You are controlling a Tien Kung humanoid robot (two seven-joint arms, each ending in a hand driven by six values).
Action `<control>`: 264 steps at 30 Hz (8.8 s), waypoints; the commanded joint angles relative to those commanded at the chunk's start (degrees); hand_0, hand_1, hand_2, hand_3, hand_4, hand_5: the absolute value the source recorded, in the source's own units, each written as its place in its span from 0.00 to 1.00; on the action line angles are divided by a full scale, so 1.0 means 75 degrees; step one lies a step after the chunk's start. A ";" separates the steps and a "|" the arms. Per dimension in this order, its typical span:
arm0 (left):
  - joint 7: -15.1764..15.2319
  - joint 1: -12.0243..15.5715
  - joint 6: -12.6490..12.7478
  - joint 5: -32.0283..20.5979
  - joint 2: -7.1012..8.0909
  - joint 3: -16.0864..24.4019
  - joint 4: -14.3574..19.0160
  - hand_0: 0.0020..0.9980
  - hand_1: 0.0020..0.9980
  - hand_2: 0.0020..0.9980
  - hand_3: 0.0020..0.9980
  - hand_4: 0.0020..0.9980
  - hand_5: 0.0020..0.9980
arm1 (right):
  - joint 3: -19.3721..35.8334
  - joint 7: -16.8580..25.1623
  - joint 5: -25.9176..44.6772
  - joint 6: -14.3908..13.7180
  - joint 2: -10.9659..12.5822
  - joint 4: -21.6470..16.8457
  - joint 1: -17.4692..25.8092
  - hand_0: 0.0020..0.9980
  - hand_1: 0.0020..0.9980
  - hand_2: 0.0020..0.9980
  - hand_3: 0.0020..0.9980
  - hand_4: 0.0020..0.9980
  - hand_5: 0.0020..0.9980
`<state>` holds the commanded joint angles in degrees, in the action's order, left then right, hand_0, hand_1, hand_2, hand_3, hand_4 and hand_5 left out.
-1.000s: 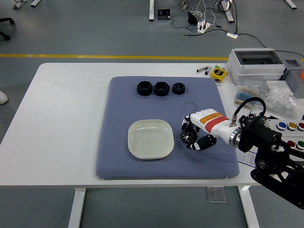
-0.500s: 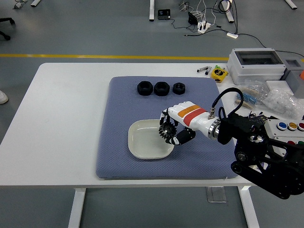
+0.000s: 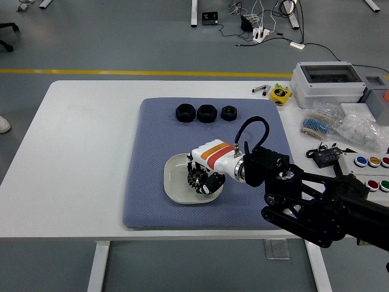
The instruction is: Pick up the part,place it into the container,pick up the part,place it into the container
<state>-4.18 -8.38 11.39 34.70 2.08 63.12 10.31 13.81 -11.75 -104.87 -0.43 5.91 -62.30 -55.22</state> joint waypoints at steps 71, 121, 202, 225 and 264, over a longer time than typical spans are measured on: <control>-0.0029 0.0051 -0.0014 0.0088 -0.0038 0.0023 0.0000 0.71 0.62 0.65 0.57 0.62 0.70 | 0.0057 0.1263 0.0520 -0.0938 0.0922 0.1951 0.0140 0.68 0.67 0.71 0.68 0.91 0.27; -0.0046 0.0069 -0.0021 0.0102 -0.0042 0.0009 0.0000 0.71 0.62 0.65 0.57 0.62 0.70 | 0.0103 0.1626 0.0494 -0.1545 0.0853 0.2100 0.0282 0.41 0.47 0.50 0.46 0.62 0.14; -0.0033 0.0014 -0.0012 0.0120 0.0016 0.0054 0.0000 0.71 0.60 0.64 0.57 0.62 0.70 | -0.0546 0.0553 0.0472 -0.0527 0.0286 0.0107 -0.0248 0.47 0.58 0.64 0.78 0.88 0.21; -0.0074 0.0105 0.0013 0.0302 0.0004 0.0186 0.0000 0.71 0.60 0.64 0.57 0.62 0.70 | 0.0516 0.0379 0.0404 -0.0324 0.0823 -0.1044 -0.0274 0.49 0.61 0.68 0.80 0.94 0.24; -0.0042 0.0075 -0.0022 0.0313 -0.0039 0.0174 0.0000 0.71 0.63 0.64 0.57 0.62 0.70 | 0.4683 0.3165 1.1967 -0.1585 0.2192 -0.3101 0.1619 0.97 0.89 0.89 0.91 1.00 0.97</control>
<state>-4.50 -7.81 11.23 37.05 1.79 64.42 10.31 48.93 11.99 -15.12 -12.32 22.34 -85.56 -43.07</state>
